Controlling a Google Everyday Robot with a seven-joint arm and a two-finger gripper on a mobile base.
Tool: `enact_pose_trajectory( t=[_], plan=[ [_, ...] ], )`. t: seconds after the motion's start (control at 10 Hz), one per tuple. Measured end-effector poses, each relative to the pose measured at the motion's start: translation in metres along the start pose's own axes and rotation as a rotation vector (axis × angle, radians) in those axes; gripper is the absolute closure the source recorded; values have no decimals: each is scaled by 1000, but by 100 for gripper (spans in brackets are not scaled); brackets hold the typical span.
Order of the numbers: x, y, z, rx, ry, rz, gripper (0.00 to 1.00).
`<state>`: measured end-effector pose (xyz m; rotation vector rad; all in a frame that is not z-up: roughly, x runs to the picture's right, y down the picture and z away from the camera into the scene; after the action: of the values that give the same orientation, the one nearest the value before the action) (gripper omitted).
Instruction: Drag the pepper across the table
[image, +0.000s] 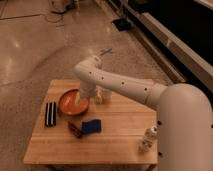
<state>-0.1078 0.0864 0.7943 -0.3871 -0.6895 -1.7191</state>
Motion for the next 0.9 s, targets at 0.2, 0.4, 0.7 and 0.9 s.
enact_pose_trajectory(
  t=[0.2, 0.4, 0.7, 0.9],
  plan=[
    [-25, -27, 10, -23, 1, -101, 20],
    [-48, -52, 18, -24, -5, -175, 20],
    [-91, -80, 29, -5, -28, -262, 20],
    [-116, -89, 42, 3, -40, -298, 20]
  ],
)
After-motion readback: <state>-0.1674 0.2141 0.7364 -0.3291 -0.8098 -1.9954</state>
